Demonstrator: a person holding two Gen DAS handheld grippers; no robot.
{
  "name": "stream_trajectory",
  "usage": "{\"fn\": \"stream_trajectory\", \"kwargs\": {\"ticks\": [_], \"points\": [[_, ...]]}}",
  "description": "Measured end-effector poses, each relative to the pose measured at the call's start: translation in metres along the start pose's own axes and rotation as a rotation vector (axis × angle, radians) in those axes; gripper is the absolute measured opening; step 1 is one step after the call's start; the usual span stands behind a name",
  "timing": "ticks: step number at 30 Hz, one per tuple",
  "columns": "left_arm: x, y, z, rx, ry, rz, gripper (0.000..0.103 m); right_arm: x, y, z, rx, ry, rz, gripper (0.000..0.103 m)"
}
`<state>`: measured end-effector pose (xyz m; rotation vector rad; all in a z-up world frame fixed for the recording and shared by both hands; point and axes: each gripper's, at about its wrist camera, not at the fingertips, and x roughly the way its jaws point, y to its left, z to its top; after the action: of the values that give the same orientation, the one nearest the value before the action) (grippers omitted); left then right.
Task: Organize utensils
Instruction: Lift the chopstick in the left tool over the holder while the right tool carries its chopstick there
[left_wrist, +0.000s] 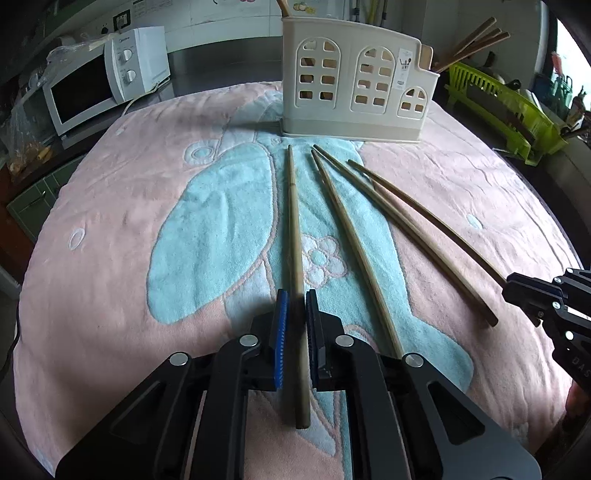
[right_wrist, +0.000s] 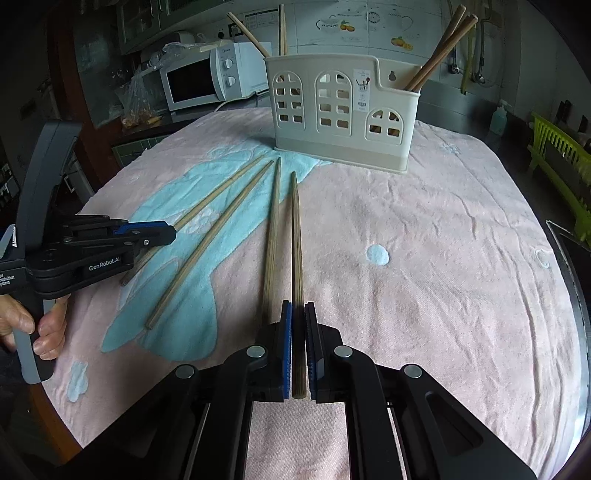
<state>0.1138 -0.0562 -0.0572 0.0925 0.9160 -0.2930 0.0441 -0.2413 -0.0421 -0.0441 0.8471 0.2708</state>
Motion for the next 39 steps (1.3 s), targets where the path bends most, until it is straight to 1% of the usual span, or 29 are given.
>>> {"fn": "stream_trajectory", "kwargs": {"ticks": [3, 6, 8, 12, 14, 17, 19, 22, 24, 27, 28, 29, 32, 35, 37, 39], "points": [[-0.014, 0.005, 0.002, -0.019, -0.050, -0.011, 0.007, -0.015, 0.001, 0.006, -0.003, -0.035, 0.003, 0.007], [-0.031, 0.007, 0.006, -0.009, -0.113, -0.010, 0.007, -0.032, 0.001, 0.015, 0.000, -0.082, 0.008, 0.007], [-0.037, 0.008, 0.009, -0.007, -0.124, -0.013, 0.007, -0.039, 0.000, 0.021, 0.003, -0.108, 0.008, 0.007], [-0.037, 0.004, 0.002, 0.021, -0.098, -0.046, 0.007, -0.044, 0.000, 0.024, 0.004, -0.124, 0.009, 0.007], [-0.033, 0.002, -0.006, 0.034, -0.079, -0.051, 0.016, -0.042, 0.000, 0.022, 0.006, -0.117, 0.012, 0.007], [-0.022, 0.003, -0.014, 0.029, -0.046, -0.047, 0.026, -0.038, 0.001, 0.019, 0.010, -0.108, 0.015, 0.007], [-0.015, 0.004, -0.016, 0.032, -0.028, -0.043, 0.027, -0.037, 0.001, 0.018, 0.013, -0.106, 0.019, 0.007], [-0.003, 0.005, -0.017, 0.037, -0.009, -0.032, 0.025, -0.039, 0.001, 0.019, 0.013, -0.110, 0.021, 0.007], [-0.002, 0.003, -0.017, 0.046, -0.017, -0.018, 0.022, -0.039, 0.001, 0.019, 0.013, -0.111, 0.024, 0.007], [-0.002, 0.002, -0.016, 0.052, -0.016, 0.001, 0.014, -0.040, 0.001, 0.019, 0.016, -0.111, 0.024, 0.007], [-0.003, 0.003, -0.015, 0.051, -0.013, 0.000, 0.007, -0.040, 0.000, 0.019, 0.017, -0.113, 0.025, 0.007], [-0.004, 0.004, -0.014, 0.043, -0.011, -0.004, 0.006, -0.041, 0.000, 0.020, 0.018, -0.117, 0.025, 0.007], [-0.008, 0.005, -0.013, 0.041, -0.024, -0.001, 0.005, -0.045, 0.001, 0.021, 0.025, -0.129, 0.026, 0.007], [-0.016, 0.010, -0.010, 0.011, -0.049, 0.003, 0.005, -0.049, 0.002, 0.024, 0.022, -0.145, 0.025, 0.007], [-0.026, 0.013, -0.005, -0.009, -0.080, -0.013, 0.005, -0.055, 0.002, 0.027, 0.022, -0.161, 0.027, 0.007], [-0.040, 0.014, 0.000, -0.011, -0.128, -0.012, 0.005, -0.060, 0.002, 0.032, 0.025, -0.180, 0.035, 0.007]]}}
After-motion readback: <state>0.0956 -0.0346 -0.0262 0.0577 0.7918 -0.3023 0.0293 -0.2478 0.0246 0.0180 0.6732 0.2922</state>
